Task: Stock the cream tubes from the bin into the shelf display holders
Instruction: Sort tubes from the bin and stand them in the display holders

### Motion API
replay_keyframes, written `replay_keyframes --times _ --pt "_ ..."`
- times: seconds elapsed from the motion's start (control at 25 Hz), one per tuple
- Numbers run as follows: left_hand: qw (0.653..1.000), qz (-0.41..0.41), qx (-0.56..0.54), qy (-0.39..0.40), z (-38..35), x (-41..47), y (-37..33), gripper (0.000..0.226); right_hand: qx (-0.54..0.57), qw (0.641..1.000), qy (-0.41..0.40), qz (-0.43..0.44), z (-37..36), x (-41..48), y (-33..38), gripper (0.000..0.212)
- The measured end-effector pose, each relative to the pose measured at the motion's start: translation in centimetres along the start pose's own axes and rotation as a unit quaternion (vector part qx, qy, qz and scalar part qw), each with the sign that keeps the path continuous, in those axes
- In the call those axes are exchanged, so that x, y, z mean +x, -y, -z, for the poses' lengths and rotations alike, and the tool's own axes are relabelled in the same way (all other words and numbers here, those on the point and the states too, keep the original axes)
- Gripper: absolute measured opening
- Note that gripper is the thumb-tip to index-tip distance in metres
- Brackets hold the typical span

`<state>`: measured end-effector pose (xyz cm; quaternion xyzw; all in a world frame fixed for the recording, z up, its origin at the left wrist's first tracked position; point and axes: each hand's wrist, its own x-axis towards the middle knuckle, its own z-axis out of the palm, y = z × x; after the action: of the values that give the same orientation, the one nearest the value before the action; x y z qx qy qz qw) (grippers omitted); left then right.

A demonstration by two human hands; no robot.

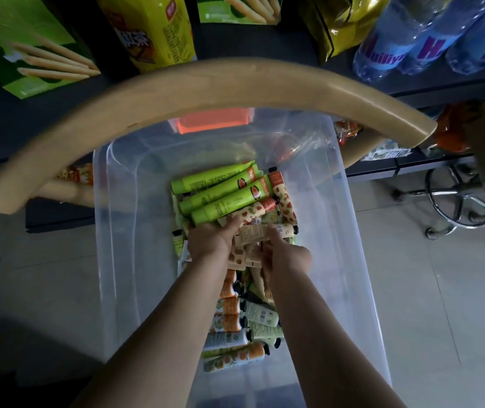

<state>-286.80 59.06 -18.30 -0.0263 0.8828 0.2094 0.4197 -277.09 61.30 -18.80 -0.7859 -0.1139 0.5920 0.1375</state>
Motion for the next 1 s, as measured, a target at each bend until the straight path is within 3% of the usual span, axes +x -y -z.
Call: replay_keyframes --times 0.16,0.32,0.48,0.64,0.88,1.0 --pt "0.986 0.014 -0.166 0.025 0.3 -0.9 0.1 0.027 -0.054 0.998 -0.01 0.038 0.4 -0.3 -0.3 0.041" --pt "0.968 -0.023 -0.249 0.036 2.4 -1.7 0.3 0.013 -0.092 0.989 0.008 0.115 1.3 -1.5 -0.8 0.037" --pt "0.953 -0.081 -0.286 0.056 5.0 -2.9 0.3 0.011 -0.059 0.984 0.065 0.157 2.6 -3.7 -0.1 0.018" --pt "0.943 -0.178 -0.278 0.036 8.2 -5.0 0.1 0.015 0.0 0.971 0.162 0.177 3.5 -8.5 1.0 0.015" --pt "0.905 -0.302 -0.293 0.051 15.2 -9.7 -0.8 0.015 0.034 0.952 0.2 0.23 6.2 -16.8 1.5 0.018" --pt "0.892 -0.319 -0.318 0.048 19.6 -12.5 -1.0 0.011 0.026 0.939 0.213 0.268 7.2 -21.7 2.1 0.015"
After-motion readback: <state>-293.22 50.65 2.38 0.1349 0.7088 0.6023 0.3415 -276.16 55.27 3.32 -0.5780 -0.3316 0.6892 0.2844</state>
